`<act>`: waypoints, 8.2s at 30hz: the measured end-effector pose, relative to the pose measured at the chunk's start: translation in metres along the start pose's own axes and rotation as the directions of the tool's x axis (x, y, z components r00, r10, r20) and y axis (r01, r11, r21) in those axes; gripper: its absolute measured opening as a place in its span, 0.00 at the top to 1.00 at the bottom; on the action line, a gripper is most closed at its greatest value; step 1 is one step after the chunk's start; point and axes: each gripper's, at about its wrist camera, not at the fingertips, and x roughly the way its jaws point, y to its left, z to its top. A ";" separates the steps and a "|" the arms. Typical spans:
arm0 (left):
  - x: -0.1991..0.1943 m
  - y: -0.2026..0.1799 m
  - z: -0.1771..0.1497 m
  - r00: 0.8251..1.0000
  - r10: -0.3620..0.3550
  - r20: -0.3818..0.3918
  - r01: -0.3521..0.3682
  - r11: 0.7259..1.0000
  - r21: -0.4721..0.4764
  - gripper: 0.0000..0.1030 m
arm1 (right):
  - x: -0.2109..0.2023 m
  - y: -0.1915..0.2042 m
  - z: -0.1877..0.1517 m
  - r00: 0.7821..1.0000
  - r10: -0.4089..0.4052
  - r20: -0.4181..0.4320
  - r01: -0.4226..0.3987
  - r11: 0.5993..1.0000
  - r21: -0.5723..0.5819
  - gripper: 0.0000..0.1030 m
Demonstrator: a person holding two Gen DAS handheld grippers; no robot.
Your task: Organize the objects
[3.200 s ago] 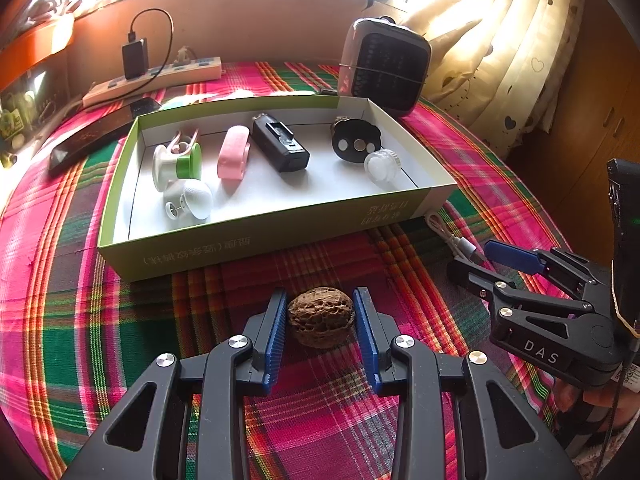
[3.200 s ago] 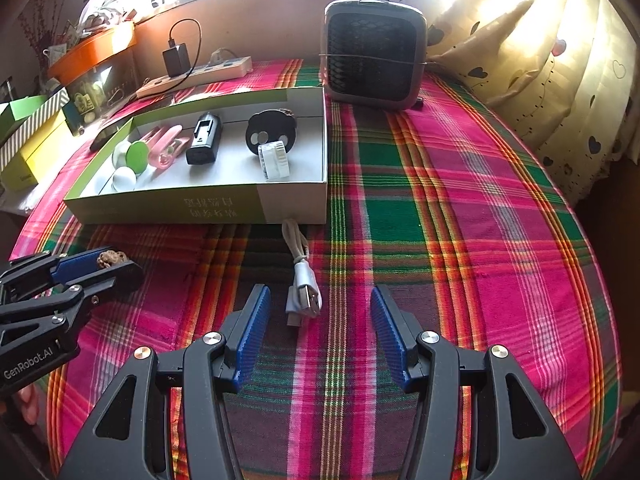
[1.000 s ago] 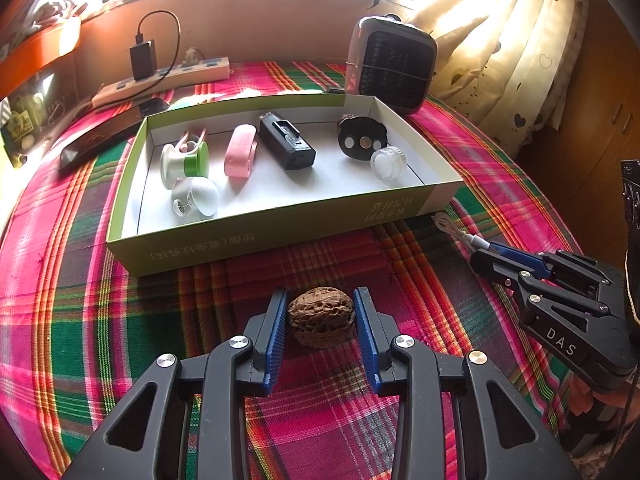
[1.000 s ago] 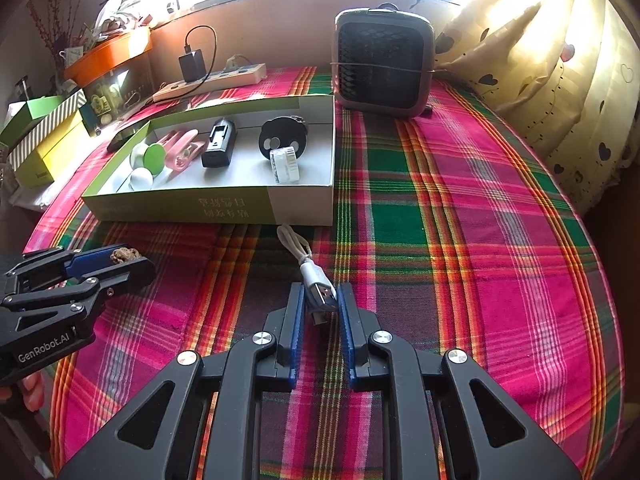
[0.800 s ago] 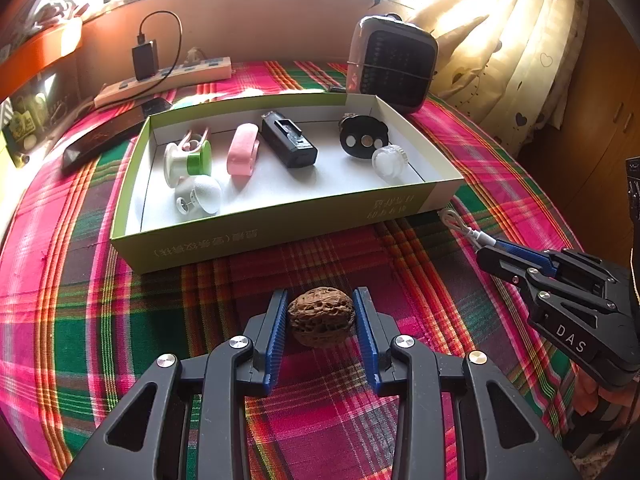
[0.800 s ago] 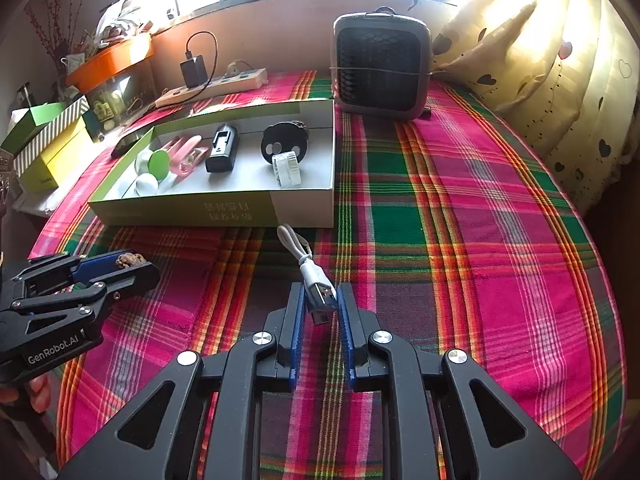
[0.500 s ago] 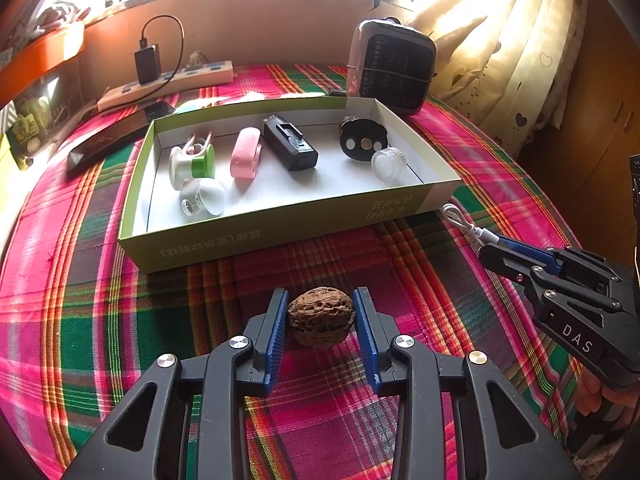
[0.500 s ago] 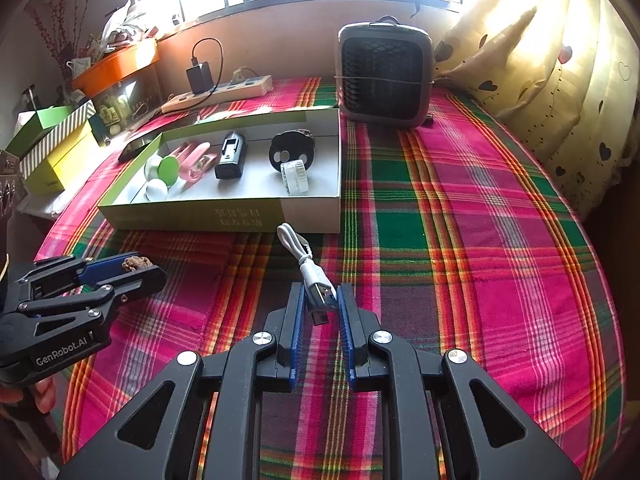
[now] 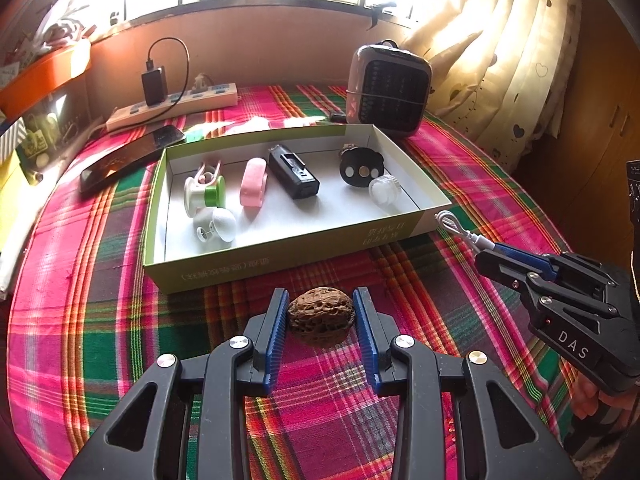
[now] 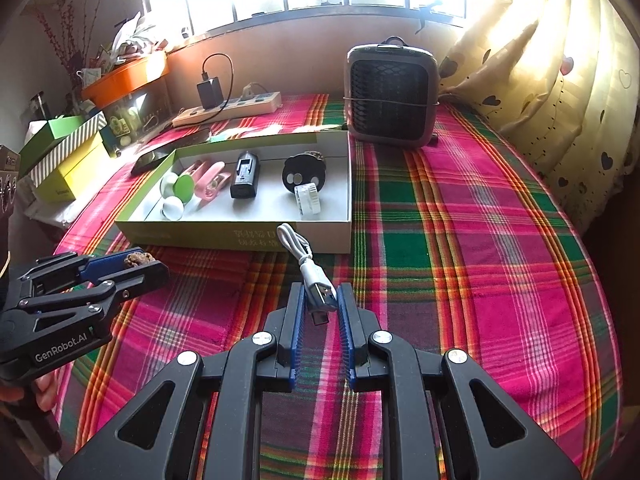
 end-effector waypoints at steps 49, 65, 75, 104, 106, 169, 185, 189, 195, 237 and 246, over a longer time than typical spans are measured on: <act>0.027 0.030 0.054 0.999 0.020 0.027 -0.019 0.999 -0.048 0.70 | 0.056 0.025 0.070 0.997 0.072 -0.031 -0.072 0.997 -0.017 0.83; 0.051 0.029 0.057 1.000 0.022 -0.018 -0.023 0.999 -0.034 0.70 | 0.082 0.026 0.078 0.989 0.122 -0.086 -0.122 0.992 0.014 0.83; 0.064 0.032 0.058 0.999 0.024 -0.041 -0.026 0.999 -0.040 0.70 | 0.094 0.024 0.079 0.987 0.124 -0.107 -0.121 0.992 0.028 0.83; 0.072 0.034 0.059 0.998 0.026 -0.052 -0.028 0.998 -0.048 0.70 | 0.103 0.032 0.081 0.987 0.098 -0.129 -0.096 0.995 0.019 0.83; 0.072 0.035 0.059 0.998 0.024 -0.055 -0.027 0.998 -0.053 0.70 | 0.103 0.032 0.081 0.987 0.096 -0.128 -0.095 0.995 0.021 0.83; 0.002 0.030 0.014 0.983 0.183 0.024 -0.180 0.980 -0.087 0.65 | 0.026 0.032 0.037 1.000 0.016 0.017 -0.016 0.999 -0.036 0.49; 0.003 0.022 -0.018 0.971 0.235 -0.034 -0.237 0.968 -0.080 0.65 | 0.031 0.031 0.001 0.998 -0.013 -0.063 0.010 0.998 -0.058 0.49; 0.003 0.022 -0.022 0.971 0.238 -0.040 -0.240 0.967 -0.081 0.65 | 0.033 0.031 -0.006 0.996 -0.024 -0.082 0.019 0.998 -0.066 0.49; 0.005 0.022 -0.028 0.968 0.244 -0.056 -0.249 0.965 -0.087 0.65 | 0.033 0.026 -0.013 0.995 -0.036 -0.097 0.030 0.997 -0.065 0.48; 0.005 0.027 -0.032 0.965 0.258 -0.041 -0.261 0.957 -0.128 0.57 | 0.027 0.003 -0.022 0.990 -0.079 -0.116 0.074 0.996 -0.045 0.22; 0.005 0.027 -0.032 0.965 0.258 -0.040 -0.261 0.957 -0.128 0.57 | 0.027 0.004 -0.022 0.990 -0.078 -0.116 0.074 0.996 -0.045 0.22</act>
